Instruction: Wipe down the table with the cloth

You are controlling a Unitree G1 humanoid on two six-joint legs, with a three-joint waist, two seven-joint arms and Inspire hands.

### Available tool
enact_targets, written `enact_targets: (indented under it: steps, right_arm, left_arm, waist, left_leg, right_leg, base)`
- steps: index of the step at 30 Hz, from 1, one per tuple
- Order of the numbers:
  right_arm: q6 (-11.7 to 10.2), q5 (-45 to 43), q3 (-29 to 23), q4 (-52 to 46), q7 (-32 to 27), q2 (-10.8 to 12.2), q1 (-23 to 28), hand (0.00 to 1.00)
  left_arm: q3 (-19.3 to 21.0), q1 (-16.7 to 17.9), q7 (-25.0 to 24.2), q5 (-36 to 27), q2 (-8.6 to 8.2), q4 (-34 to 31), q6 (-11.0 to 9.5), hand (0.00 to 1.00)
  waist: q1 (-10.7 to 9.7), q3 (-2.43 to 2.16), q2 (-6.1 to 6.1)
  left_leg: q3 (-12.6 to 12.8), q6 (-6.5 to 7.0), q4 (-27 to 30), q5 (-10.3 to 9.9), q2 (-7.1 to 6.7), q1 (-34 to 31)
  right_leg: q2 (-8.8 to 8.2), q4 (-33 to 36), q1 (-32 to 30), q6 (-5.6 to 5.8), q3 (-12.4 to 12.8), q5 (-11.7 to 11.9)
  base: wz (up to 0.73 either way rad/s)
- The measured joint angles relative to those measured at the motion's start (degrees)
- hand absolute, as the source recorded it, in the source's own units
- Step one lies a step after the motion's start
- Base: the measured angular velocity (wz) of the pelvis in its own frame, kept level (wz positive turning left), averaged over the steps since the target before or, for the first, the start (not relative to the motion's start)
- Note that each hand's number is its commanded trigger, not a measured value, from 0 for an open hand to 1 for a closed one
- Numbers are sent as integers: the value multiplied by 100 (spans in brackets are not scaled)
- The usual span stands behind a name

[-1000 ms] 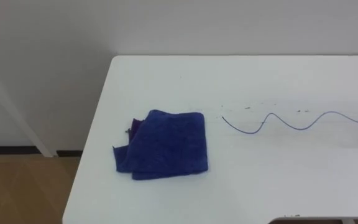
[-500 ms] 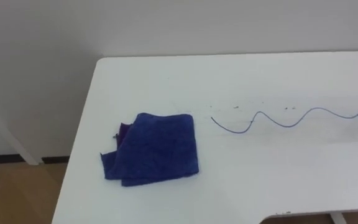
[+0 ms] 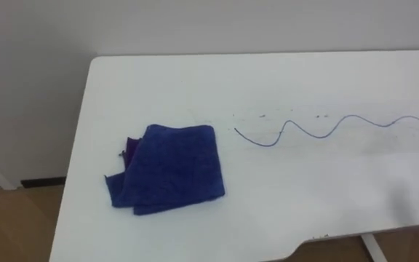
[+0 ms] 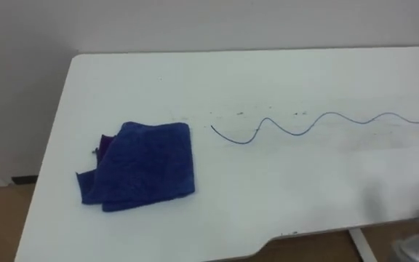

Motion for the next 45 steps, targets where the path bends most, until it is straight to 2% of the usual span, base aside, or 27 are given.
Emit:
enact_targets:
  steps: [3,4,8,10,13,16,17,19,21,23,26,28,31,37,45]
  right_arm:
    - [-71,-880,579,-937,-28,3,-100,0]
    - [-95,-1141,799,-1312,11,6,-103,0]
    - [-167,-1981,1463,-2066,339,17,-323,0]
    - [-212,-2199,1742,-2248,504,16,-483,0]
    - [-248,-2903,2169,-2572,759,-5,-537,0]
    - [-438,-3397,2784,-2615,1017,0,-542,0]
    - [-480,-3568,3000,-2615,1125,-3,-545,0]
    - [-502,-3733,3333,-2615,1281,-3,-564,0]
    - [-534,-3796,3609,-2608,1491,-3,-564,0]
    - [-532,-4112,3884,-2608,1729,-4,-566,0]
    - [-551,-4750,4108,-2568,1890,1,-566,0]
    - [-594,-4981,4210,-2476,1914,-1,-566,0]
    - [-645,-5206,4442,-2042,1992,-21,-560,0]
    - [-642,-5543,4649,-1688,2352,-36,-552,0]
    - [-415,-5511,4647,-1116,2710,-109,-542,0]
  left_arm:
    - [-264,-34,2,-4,-7,-1,4,0]
    - [-358,-33,2,4,-17,-1,1,0]
    - [-545,-86,2,5,-24,7,-42,0]
    - [-678,-107,1,5,-17,-1,-57,0]
    - [-805,-115,-11,5,-7,0,-165,0]
    - [-944,-201,-11,13,17,3,-231,0]
    - [-1023,-280,-10,12,19,17,-282,0]
    - [-1144,-366,-5,9,23,16,-329,0]
    - [-1257,-434,-6,11,26,18,-333,0]
    - [-1297,-502,-57,21,35,80,-347,0]
    - [-1293,-534,-107,21,46,87,-350,0]
    - [-1296,-561,-189,25,66,74,-376,0]
    - [-1314,-588,-202,25,68,78,-400,0]
    - [-1350,-662,-174,26,119,71,-402,0]
    - [-1342,-610,-159,25,194,-108,-397,0]
  waist:
    - [60,24,59]
    - [150,37,82]
    - [346,25,81]
    - [366,23,66]
    - [553,29,74]
    - [671,22,57]
    - [770,22,57]
    - [916,13,44]
    - [947,10,32]
    - [1086,14,29]
    - [1160,30,-15]
    - [1233,60,-61]
    - [1255,63,-132]
    - [1273,76,-135]
    - [1251,72,-138]
  left_leg:
    - [-10,0,2,0,-2,-1]
    - [-9,0,-2,0,17,-4]
    - [-50,0,-5,1,34,-18]
    - [-142,0,-6,1,27,-17]
    - [-139,0,-5,0,26,-22]
    - [-151,0,-4,1,28,-34]
    - [-153,1,-3,1,26,-64]
    - [-177,28,3,17,22,-148]
    - [-233,49,8,29,17,-210]
    - [-257,65,11,39,14,-220]
    - [-309,76,12,51,10,-251]
    - [-332,76,21,61,6,-287]
    - [-382,78,45,61,-11,-337]
    - [-427,78,72,61,-27,-443]
    - [-499,78,69,61,-24,-442]
  right_leg:
    - [5,3,-2,0,-5,0]
    - [6,1,-7,0,-6,0]
    - [6,7,-13,-1,-80,-1]
    - [-3,2,11,-1,-112,0]
    - [-16,0,22,-1,-205,0]
    - [-24,3,39,-1,-254,0]
    - [-26,3,11,-1,-257,0]
    - [-31,14,-45,-13,-292,8]
    - [-40,7,-78,-17,-355,24]
    - [-39,9,-119,-24,-345,31]
    - [-50,5,-121,-26,-419,32]
    - [-53,-2,-132,-26,-434,32]
    - [-70,-15,-129,-29,-475,34]
    - [-85,-62,-138,-13,-531,44]
    - [-86,-103,-78,-11,-641,45]
  base:
    - [0]
    - [0]
    - [5]
    - [15]
    - [10]
    - [11]
    - [8]
    - [3]
    - [14]
    - [4]
    - [8]
    - [8]
    - [8]
    - [6]
    - [7]
